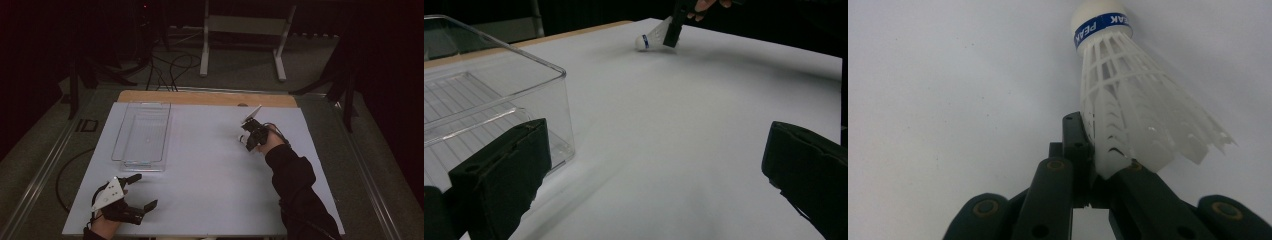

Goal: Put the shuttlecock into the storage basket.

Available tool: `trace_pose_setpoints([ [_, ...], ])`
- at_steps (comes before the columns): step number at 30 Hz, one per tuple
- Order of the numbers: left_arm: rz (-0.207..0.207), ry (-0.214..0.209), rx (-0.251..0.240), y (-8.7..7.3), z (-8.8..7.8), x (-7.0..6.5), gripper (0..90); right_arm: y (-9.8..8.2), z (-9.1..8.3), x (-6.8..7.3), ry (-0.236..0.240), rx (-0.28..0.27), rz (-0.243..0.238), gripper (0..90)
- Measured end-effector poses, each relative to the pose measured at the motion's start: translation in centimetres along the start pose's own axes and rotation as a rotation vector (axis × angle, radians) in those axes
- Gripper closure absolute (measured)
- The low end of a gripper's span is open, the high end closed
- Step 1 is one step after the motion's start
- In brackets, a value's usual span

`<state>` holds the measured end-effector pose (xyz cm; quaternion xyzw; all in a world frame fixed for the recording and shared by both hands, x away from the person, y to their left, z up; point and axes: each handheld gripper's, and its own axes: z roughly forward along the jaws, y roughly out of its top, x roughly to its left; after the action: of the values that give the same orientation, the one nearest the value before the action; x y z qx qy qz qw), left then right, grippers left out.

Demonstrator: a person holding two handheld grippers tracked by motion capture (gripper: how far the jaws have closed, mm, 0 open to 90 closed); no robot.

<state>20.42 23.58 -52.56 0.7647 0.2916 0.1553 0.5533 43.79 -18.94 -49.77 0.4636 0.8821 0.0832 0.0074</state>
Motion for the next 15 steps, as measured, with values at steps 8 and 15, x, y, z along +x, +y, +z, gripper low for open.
trace_pose_setpoints([
  [8,0.000,0.001,0.002,0.0,0.0,0.0,0.2,-0.4,-0.9,0.2,0.016,0.010,-0.027,89.8],
  [15,0.000,0.002,0.001,0.0,0.0,0.0,0.2,-1.2,-1.1,0.7,0.042,0.037,-0.078,89.8],
])
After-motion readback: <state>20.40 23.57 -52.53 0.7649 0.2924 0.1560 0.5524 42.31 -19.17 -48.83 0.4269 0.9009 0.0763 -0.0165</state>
